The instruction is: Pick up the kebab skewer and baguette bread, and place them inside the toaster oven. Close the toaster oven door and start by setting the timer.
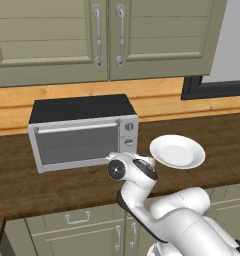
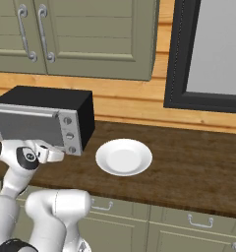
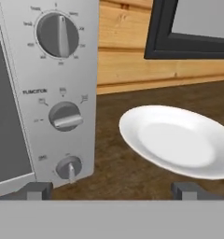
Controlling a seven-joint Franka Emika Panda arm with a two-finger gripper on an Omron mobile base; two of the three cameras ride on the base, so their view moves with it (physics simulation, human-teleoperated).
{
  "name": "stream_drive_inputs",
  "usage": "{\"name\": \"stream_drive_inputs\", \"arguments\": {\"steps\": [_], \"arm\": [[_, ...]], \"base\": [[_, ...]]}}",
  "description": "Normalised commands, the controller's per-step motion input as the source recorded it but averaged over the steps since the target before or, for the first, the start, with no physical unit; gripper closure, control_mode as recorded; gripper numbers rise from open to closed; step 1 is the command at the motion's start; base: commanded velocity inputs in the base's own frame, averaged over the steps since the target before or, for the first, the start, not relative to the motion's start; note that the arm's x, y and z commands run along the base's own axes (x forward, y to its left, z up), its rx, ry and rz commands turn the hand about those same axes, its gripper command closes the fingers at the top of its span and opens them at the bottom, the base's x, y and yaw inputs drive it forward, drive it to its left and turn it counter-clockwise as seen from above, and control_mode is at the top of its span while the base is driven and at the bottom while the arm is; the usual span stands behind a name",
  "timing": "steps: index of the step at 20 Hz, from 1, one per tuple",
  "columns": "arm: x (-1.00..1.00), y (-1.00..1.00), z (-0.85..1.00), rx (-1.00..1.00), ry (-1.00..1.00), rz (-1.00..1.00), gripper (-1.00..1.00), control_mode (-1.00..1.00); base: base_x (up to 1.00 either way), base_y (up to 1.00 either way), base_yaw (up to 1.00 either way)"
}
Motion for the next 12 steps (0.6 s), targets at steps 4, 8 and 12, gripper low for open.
{"name": "stream_drive_inputs", "arguments": {"steps": [4,8,12], "arm": [[0.08,-0.50,-0.06,0.02,0.10,0.00,-1.00,-1.00],[0.00,-0.27,0.00,0.04,0.15,0.04,-1.00,-1.00],[0.00,-0.03,-0.06,0.03,0.18,0.12,-1.00,-1.00]], "base": [[0.00,0.00,0.00],[0.00,0.00,0.00],[0.00,0.00,0.00]]}}
